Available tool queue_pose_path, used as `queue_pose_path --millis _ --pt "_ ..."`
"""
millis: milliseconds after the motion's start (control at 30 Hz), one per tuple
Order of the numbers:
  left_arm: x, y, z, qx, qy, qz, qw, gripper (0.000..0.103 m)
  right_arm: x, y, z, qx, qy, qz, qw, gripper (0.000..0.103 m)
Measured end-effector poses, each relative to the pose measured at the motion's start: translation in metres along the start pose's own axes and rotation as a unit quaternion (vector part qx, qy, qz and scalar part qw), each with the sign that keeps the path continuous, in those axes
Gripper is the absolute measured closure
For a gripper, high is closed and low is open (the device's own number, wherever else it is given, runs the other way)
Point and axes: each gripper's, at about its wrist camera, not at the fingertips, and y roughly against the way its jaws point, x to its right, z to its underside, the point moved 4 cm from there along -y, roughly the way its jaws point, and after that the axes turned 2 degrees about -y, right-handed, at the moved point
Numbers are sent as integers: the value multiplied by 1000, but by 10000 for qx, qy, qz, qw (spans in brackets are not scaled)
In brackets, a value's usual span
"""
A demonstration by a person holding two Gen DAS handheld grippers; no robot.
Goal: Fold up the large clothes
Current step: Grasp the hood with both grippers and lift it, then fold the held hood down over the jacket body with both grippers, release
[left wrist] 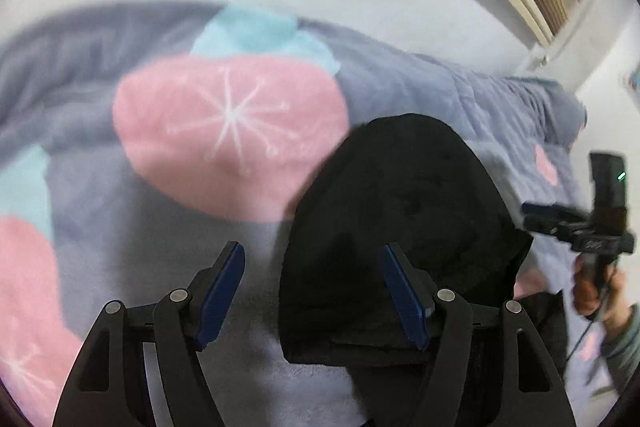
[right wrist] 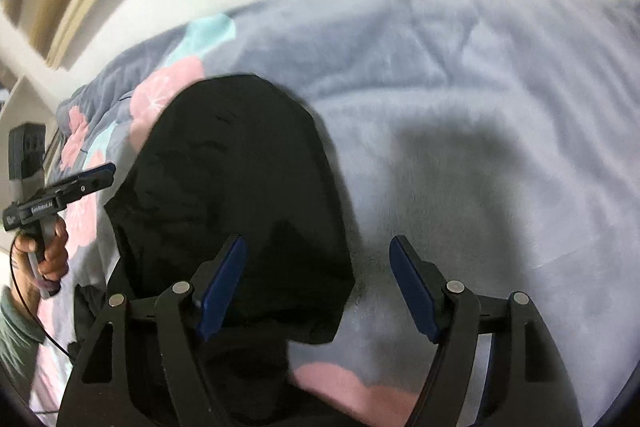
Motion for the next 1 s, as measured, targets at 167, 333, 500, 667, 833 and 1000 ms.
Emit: queue_pose_path --millis 167,333,500,667,833,1000 --pt "-7 -36 9 -347 304 465 9979 31 8 -27 3 -228 -175 -277 9992 27" --pt "-6 -64 8 -559 600 917 9924 31 4 -52 -10 -383 -442 -912 9941 42" --pt "14 -72 2 -570 562 1073 9910 43 -27 -56 -18 -459 41 -748 9961 58" --pt "46 -38 9 -242 -278 792 9962 89 -50 -16 -5 -102 612 -393 9973 82" --pt "80 31 28 140 -850 749 9935 91 -88 44 18 317 1187 -149 9923 86" --pt "109 114 63 558 -1338 734 9867 91 -120 121 63 918 1507 -44 9843 86"
